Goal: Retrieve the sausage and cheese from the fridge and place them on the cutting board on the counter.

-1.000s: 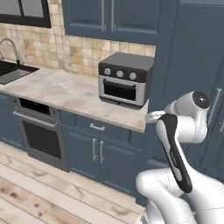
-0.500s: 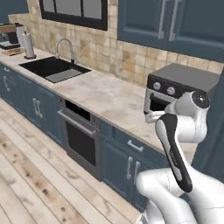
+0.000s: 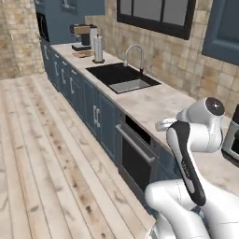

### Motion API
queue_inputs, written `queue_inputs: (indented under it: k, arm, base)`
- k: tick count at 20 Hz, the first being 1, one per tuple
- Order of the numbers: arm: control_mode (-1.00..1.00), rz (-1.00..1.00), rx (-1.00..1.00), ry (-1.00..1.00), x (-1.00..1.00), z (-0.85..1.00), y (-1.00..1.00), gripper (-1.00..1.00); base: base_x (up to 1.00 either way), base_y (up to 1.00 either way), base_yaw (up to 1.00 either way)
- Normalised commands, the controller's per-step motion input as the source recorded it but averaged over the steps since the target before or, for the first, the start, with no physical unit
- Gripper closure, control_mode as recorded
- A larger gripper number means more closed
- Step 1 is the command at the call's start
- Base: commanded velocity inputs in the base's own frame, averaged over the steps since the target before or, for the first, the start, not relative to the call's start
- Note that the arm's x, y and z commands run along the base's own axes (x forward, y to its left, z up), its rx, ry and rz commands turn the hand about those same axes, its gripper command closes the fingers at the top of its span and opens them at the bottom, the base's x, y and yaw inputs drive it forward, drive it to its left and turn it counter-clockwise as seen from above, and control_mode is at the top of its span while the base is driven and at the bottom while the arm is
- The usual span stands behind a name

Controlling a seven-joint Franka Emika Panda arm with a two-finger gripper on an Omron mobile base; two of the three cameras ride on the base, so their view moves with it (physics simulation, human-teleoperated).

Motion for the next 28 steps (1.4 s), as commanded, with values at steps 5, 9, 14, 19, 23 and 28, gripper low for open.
queue_inputs:
  k: [5,9,14,19,23,28]
  arm:
    - [1.00,0.00,0.00,0.00,0.00,0.00,0.00,1.00]
    - [1.00,0.00,0.00,0.00,0.00,0.00,0.00,1.00]
    - [1.00,0.00,0.00,0.00,0.00,0.00,0.00,1.00]
    - [1.00,0.00,0.00,0.00,0.00,0.00,0.00,1.00]
    - [1.00,0.00,0.00,0.00,0.00,0.00,0.00,1.00]
    - [1.00,0.00,0.00,0.00,0.00,0.00,0.00,1.00]
  base:
    - [1.00,0.04,0.41]
    - [1.00,0.16,0.31]
    - [1.00,0.16,0.24]
    - [1.00,0.13,0.20]
    - [1.00,0.16,0.18]
    - [1.00,0.18,0.17]
